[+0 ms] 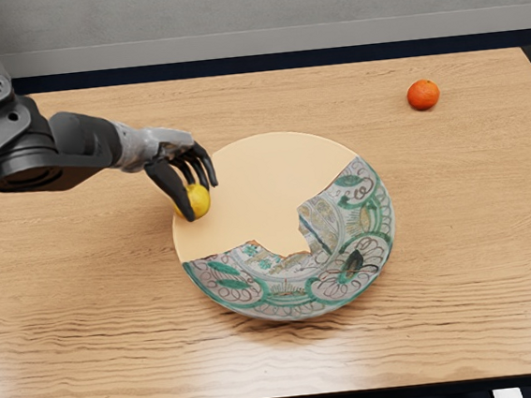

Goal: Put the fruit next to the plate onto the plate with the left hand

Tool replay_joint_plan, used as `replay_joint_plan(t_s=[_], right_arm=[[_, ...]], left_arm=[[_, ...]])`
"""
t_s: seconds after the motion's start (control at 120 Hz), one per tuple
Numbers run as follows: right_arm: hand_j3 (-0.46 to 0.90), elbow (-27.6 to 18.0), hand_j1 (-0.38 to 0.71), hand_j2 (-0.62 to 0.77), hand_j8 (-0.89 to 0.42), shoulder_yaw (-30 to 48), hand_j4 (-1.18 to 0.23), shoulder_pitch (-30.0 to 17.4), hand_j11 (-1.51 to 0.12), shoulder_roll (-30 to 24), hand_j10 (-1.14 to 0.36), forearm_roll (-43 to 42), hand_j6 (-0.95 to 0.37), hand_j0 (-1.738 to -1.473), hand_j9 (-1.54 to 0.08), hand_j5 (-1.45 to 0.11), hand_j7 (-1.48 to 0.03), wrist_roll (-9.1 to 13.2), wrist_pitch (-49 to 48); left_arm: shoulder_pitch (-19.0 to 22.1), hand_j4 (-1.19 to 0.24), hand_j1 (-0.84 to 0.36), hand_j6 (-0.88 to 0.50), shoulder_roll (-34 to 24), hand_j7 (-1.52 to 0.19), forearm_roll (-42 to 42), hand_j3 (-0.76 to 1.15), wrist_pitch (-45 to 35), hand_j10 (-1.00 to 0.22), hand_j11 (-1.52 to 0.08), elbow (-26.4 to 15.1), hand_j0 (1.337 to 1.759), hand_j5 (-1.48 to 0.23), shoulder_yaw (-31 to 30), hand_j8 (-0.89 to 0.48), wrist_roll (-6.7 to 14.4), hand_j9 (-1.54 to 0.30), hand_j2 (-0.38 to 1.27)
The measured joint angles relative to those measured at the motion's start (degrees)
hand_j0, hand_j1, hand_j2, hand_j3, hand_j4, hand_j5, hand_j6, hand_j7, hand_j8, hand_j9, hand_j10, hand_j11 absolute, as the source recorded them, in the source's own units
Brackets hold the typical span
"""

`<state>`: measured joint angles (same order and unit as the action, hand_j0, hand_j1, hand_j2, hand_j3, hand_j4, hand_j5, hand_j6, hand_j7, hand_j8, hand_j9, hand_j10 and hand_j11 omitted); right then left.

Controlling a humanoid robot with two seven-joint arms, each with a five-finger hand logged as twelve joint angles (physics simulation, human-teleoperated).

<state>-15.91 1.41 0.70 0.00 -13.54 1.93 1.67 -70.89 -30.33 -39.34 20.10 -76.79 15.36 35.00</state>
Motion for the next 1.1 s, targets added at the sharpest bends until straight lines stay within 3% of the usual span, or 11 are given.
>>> replay_joint_plan(t_s=[0.175,0.3,0.425,0.508,0.65,0.692,0.792,0.942,1.1], right_arm=[[0.0,0.0,-0.35,0.0,0.0,0.0,0.0,0.0,0.0,0.0,0.0,0.0,0.0,-1.658,0.0,0.0,0.0,0.0,0.0],[0.0,0.0,-0.35,0.0,0.0,0.0,0.0,0.0,0.0,0.0,0.0,0.0,0.0,-1.658,0.0,0.0,0.0,0.0,0.0],[0.0,0.0,-0.35,0.0,0.0,0.0,0.0,0.0,0.0,0.0,0.0,0.01,0.0,-1.658,0.0,0.0,0.0,0.0,0.0],[0.0,0.0,-0.35,0.0,0.0,0.0,0.0,0.0,0.0,0.0,0.0,0.01,0.0,-1.658,0.0,0.0,0.0,0.0,0.0],[0.0,0.0,-0.35,0.0,0.0,0.0,0.0,0.0,0.0,0.0,0.0,0.0,0.0,-1.658,0.0,0.0,0.0,0.0,0.0],[0.0,0.0,-0.35,0.0,0.0,-0.01,0.0,0.0,0.0,0.0,0.0,0.01,0.0,-1.658,0.0,0.0,0.0,0.0,0.0],[0.0,0.0,-0.35,0.0,0.0,0.0,0.0,0.06,0.0,0.0,0.0,0.0,0.0,-1.658,0.0,0.0,0.0,0.0,0.0],[0.0,0.0,-0.35,0.0,0.0,0.0,0.0,0.14,0.0,0.0,0.0,-0.01,0.0,-1.658,0.0,0.0,0.0,0.0,-0.01],[0.0,0.0,-0.35,0.0,0.0,0.0,0.0,0.17,0.0,0.0,0.0,-0.02,0.0,-1.658,0.0,0.0,0.0,0.0,0.0]], left_arm=[[0.18,-0.61,-0.33,-0.51,0.98,-0.82,0.11,0.0,0.72,-0.65,-0.82,-0.04,1.658,-0.84,-0.21,-0.48,-0.02,-0.81,0.45],[0.08,-0.35,-0.05,-0.3,0.35,-0.47,1.69,0.0,1.54,-0.37,-0.47,-0.01,1.658,-0.48,1.95,-0.28,-0.01,-0.47,0.25],[0.41,-0.21,0.12,-0.18,-7.6,-0.27,12.94,0.0,9.32,-0.22,-0.27,0.32,1.658,-0.28,7.38,-0.17,0.0,-0.27,0.14],[2.62,-0.15,0.19,-0.13,-13.28,-0.19,25.67,0.0,12.4,-0.15,-0.19,0.7,1.658,-0.2,9.69,-0.12,0.0,-0.19,0.09],[11.13,-0.09,0.25,-0.08,-16.86,-0.11,45.16,0.0,14.28,-0.09,-0.11,3.45,1.658,-0.12,14.95,-0.07,0.0,-0.11,0.05],[14.97,-0.07,0.26,-0.07,-20.34,-0.1,48.29,0.0,14.48,-0.08,-0.1,3.9,1.658,-0.1,15.77,-0.06,0.0,-0.1,0.04],[18.34,-0.05,0.29,-0.05,-26.46,-0.07,52.13,0.0,14.78,-0.06,-0.07,5.09,1.658,-0.07,16.72,-0.05,0.0,-0.07,0.03],[22.37,-0.04,0.3,-0.03,-26.58,-0.05,53.92,0.0,14.91,-0.04,-0.05,12.41,1.658,-0.05,16.96,-0.03,0.0,-0.05,0.01],[22.65,-0.03,0.31,-0.03,-26.71,-0.04,54.37,0.0,14.95,-0.03,-0.04,17.75,1.658,-0.04,17.15,-0.03,0.0,-0.04,0.01]])
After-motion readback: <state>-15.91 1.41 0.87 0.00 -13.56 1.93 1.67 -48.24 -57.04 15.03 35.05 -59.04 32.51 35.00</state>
